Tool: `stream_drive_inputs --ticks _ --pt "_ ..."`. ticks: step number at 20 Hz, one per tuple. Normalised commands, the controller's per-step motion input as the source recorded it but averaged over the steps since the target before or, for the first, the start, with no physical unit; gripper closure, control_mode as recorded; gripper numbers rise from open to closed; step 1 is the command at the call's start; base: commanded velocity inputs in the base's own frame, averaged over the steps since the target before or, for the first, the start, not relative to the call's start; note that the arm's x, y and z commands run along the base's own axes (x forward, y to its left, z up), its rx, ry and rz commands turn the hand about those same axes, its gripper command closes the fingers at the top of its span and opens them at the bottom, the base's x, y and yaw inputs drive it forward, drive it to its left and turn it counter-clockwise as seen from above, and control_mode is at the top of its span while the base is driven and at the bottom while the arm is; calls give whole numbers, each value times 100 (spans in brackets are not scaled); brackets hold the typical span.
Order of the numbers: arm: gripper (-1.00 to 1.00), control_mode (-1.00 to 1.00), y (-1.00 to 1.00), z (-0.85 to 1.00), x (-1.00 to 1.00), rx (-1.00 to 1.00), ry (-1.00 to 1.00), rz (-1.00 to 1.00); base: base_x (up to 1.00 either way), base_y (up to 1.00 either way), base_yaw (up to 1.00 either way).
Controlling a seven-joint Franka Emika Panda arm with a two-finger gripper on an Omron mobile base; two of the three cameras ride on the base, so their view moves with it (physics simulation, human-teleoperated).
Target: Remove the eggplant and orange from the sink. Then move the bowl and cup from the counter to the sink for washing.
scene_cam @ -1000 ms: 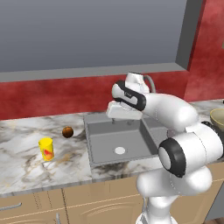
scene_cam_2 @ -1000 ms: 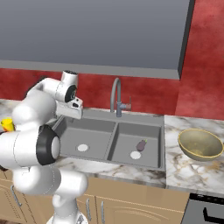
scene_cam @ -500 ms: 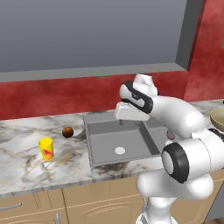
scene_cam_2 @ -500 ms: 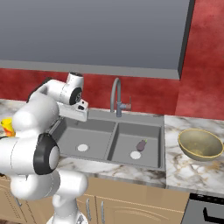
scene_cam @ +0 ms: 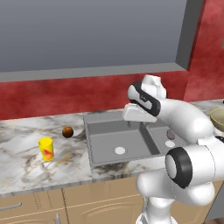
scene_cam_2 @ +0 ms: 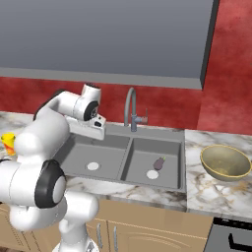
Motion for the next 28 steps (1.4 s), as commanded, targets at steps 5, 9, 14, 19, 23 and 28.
stream_drive_inputs --ticks 5,9,14,19,23,28 --pt "-100 -100 -27 0 -18 0 0 0 0 0 0" --pt "-100 -100 -32 0 -18 0 0 1 0 0 0" --pt "-100 -100 -34 0 -11 0 0 1 0 0 0" --pt "-100 -100 -36 0 -10 0 1 0 0 0 0" --pt "-100 -100 -38 0 -9 0 2 0 0 0 0" --pt "-100 -100 -38 -2 -10 0 0 0 0 0 0"
